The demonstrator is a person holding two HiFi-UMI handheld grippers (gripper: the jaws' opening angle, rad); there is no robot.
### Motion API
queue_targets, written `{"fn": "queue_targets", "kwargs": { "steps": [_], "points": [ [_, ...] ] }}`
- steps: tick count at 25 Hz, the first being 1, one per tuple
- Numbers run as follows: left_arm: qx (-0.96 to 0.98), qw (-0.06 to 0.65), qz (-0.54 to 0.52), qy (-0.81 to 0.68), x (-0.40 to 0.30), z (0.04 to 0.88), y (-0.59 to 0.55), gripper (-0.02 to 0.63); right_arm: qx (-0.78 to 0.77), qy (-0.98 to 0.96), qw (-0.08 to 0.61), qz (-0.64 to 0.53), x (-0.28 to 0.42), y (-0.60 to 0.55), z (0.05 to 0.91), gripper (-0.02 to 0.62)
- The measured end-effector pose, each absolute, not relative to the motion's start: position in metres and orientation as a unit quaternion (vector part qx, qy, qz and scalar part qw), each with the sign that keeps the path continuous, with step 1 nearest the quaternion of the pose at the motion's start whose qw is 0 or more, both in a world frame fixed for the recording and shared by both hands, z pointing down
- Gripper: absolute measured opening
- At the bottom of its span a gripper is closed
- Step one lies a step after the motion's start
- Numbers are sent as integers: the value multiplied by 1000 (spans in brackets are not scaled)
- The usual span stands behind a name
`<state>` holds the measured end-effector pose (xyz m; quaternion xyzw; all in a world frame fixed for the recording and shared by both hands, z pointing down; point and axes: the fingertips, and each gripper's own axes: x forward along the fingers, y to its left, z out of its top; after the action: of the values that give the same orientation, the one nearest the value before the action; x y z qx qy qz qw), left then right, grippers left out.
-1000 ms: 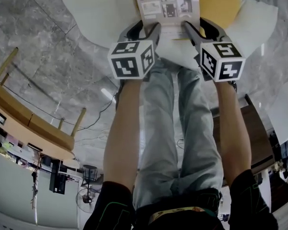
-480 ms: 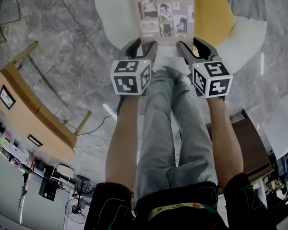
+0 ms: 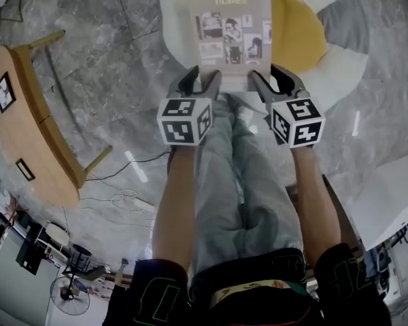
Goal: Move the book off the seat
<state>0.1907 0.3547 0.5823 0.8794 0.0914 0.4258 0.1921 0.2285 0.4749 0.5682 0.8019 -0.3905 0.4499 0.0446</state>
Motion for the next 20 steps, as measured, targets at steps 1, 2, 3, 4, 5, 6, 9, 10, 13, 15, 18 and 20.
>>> {"fn": "queue_targets", "kwargs": {
  "steps": [1, 2, 3, 4, 5, 6, 9, 10, 13, 15, 18, 20],
  "points": [
    [881, 195, 422, 86, 188, 576, 357, 212, 799, -398, 49, 448, 227, 476, 562, 169],
    [883, 198, 418, 80, 184, 568, 359, 212, 796, -407, 54, 445, 226, 478, 554, 169],
    [885, 201, 414, 75, 180, 560, 361, 212, 792, -416, 59, 443, 223, 480, 546, 169],
    [887, 203, 410, 67, 176, 552, 361, 212, 789, -425, 63, 439, 221, 479, 538, 169],
    [890, 203, 404, 59, 173, 546, 357, 212, 786, -435, 68, 434, 220, 474, 532, 167],
    [893, 204, 398, 48, 168, 542, 347, 212, 783, -444, 74, 429, 217, 464, 528, 167],
    [898, 217, 383, 12, 140, 549, 295, 212, 770, -472, 91, 420, 198, 407, 534, 164],
    [898, 222, 379, 2, 131, 551, 278, 212, 765, -480, 97, 418, 191, 390, 535, 164],
    [898, 235, 371, -23, 114, 540, 263, 212, 750, -504, 114, 413, 180, 370, 524, 163],
    [897, 243, 366, -39, 108, 531, 263, 212, 740, -519, 123, 410, 179, 368, 515, 161],
    [896, 252, 360, -66, 94, 535, 233, 212, 725, -539, 134, 407, 171, 333, 519, 161],
    [892, 263, 358, -84, 76, 544, 196, 212, 714, -551, 143, 408, 156, 293, 527, 161]
  ]
}}
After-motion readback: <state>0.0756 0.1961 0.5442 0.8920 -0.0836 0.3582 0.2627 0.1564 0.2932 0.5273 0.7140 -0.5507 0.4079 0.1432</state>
